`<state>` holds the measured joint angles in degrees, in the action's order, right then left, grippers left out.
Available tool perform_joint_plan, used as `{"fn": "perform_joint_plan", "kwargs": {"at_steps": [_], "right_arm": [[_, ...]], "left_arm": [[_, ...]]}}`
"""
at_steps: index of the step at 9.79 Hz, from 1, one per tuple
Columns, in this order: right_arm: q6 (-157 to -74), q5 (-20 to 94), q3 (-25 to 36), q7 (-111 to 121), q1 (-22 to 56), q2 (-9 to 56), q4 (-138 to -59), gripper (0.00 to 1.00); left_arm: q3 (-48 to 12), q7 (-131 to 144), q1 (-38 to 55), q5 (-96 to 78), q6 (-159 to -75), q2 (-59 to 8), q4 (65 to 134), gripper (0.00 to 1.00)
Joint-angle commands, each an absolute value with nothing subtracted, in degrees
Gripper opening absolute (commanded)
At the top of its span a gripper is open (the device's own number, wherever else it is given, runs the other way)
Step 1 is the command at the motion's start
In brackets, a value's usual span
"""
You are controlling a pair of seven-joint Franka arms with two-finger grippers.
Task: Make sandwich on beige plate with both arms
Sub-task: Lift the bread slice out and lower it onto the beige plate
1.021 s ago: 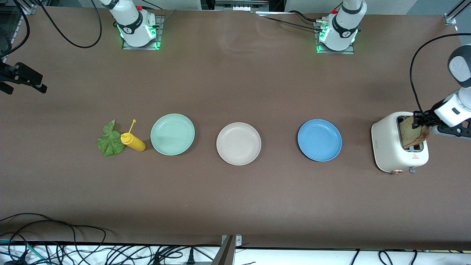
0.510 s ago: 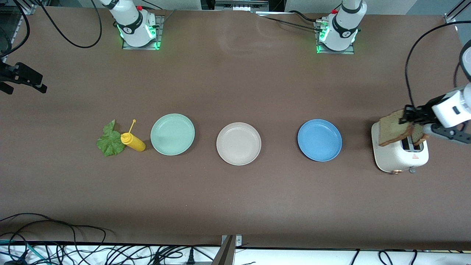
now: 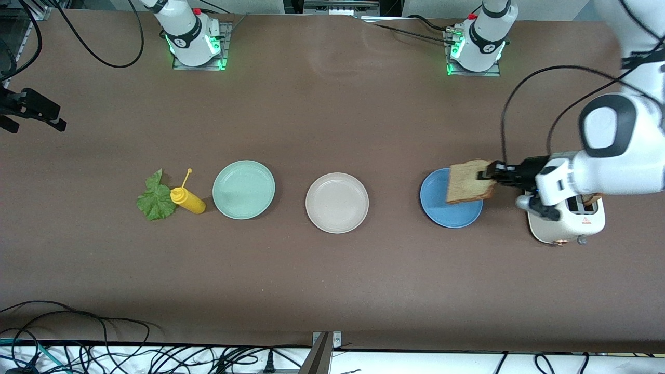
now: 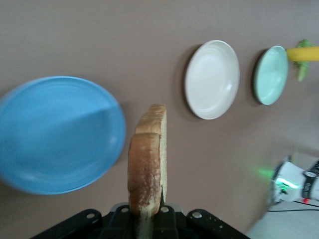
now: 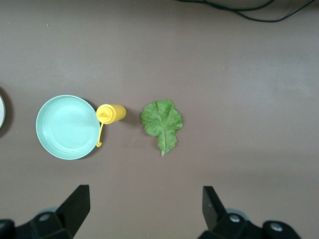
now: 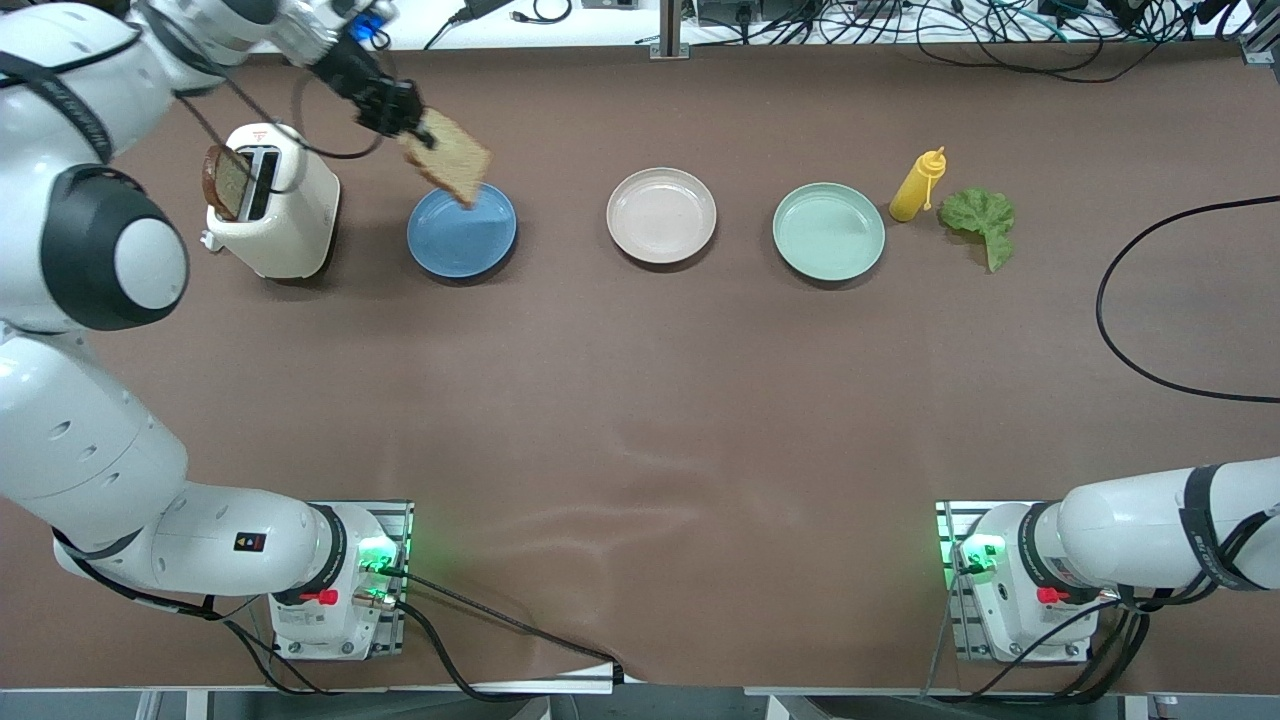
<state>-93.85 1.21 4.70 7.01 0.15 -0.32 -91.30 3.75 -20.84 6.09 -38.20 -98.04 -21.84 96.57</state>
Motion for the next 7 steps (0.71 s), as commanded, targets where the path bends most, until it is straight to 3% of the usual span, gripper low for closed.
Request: {"fn": "perform_joint_plan", "kwargs": {"at_steps": [1,7], "right_arm": [[-92.72,0.7,4.48,6.68,0.09,-0.35,-90.26,1.0],[-93.42,1.32,4.4,6.33,0.18,1.05,-90.44,1.0]], "left_arm": [[4.57,-17.42,10.79,-46.03,-97.2,-26.44,91.15,0.0],[4.57,-7.92,27.93,-53.95,-119.24,-34.09,89.82,0.0]]}}
